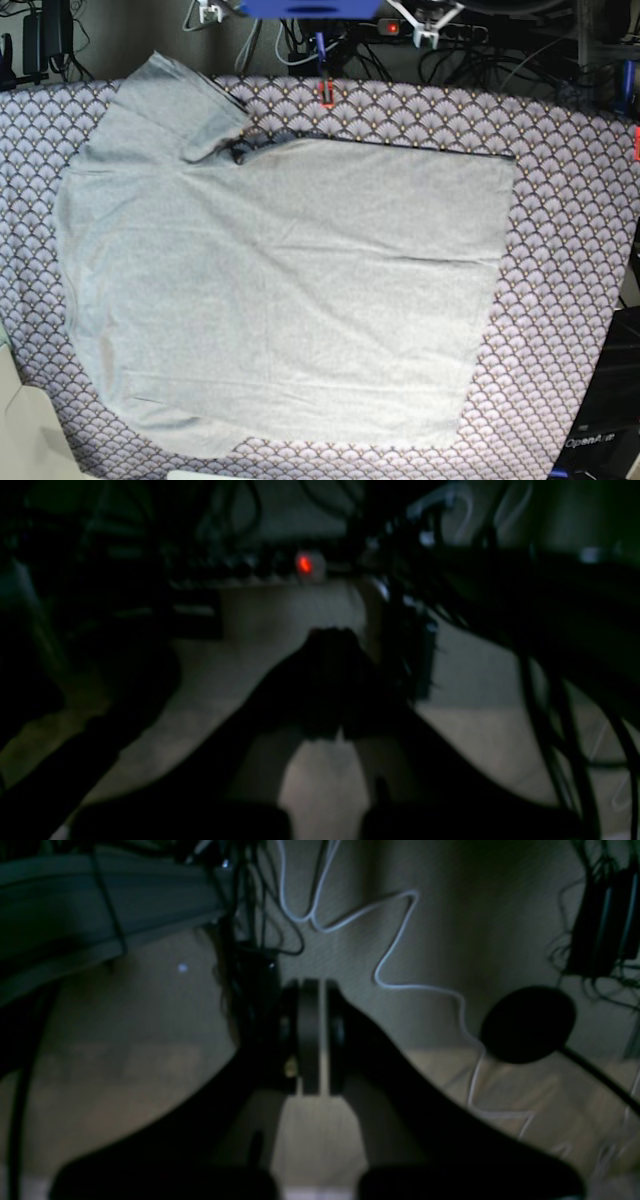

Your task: Fold the T-shirt properly

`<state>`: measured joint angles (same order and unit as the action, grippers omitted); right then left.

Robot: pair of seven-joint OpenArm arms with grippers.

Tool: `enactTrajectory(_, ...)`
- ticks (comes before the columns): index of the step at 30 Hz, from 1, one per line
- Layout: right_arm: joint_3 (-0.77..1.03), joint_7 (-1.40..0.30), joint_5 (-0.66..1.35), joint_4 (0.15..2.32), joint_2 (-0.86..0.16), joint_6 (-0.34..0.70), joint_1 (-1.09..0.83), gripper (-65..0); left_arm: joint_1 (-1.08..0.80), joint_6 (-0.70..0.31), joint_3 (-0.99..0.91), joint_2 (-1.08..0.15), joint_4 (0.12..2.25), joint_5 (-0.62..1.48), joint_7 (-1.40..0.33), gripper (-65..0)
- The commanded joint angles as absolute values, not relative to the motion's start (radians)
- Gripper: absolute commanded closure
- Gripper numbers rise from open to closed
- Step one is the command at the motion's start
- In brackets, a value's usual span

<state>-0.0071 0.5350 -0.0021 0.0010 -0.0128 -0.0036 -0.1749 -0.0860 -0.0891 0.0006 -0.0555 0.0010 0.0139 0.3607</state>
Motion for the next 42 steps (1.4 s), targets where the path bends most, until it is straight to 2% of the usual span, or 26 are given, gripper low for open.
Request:
enactTrajectory(1,-0.007,0.581,0.001,0.000,-0.016,0.004,-0.202,0.0,-0.096,-0.114,-0.001,-0.064,0.000,0.018,0.372,0.0)
enactTrajectory(6,-0.005,0.759,0.001,0.000,-0.041,0.004,-0.260,0.0,-0.097,-0.194,0.001,-0.105,0.000,0.093,0.377,0.0)
enactTrajectory(10,-0.007,0.881,0.001,0.000,-0.058,0.004,-0.306,0.0,-0.111,-0.220,0.001,-0.122,0.000,0.096,0.407,0.0)
enactTrajectory(17,-0.005,1.086,0.001,0.000,-0.094,0.004,-0.381,0.0,-0.171,-0.226,0.007,-0.134,0.000,0.090,0.598,0.0)
enactTrajectory(24,-0.001,1.374,0.002,0.000,-0.127,0.002,-0.490,0.0,-0.265,-0.272,0.001,-0.142,0.000,0.105,0.797,0.0)
enactTrajectory(31,0.001,1.380,0.004,0.041,-0.137,0.002,-0.555,0.0,-0.418,-0.274,0.001,-0.140,0.000,0.231,1.147,0.0)
enactTrajectory(36,0.002,1.376,0.005,0.337,-0.148,0.001,-0.717,0.0,-0.501,-0.274,0.001,-0.131,0.000,0.283,1.313,0.0)
enactTrajectory(39,0.033,1.369,0.005,0.588,-0.156,0.001,-0.855,0.0,-0.552,-0.274,0.001,-0.130,0.018,0.291,1.314,0.0)
enactTrajectory(42,0.097,1.290,0.005,0.901,-0.139,0.001,-0.998,0.0,-0.630,-0.275,0.001,-0.119,0.157,0.291,1.313,0.0)
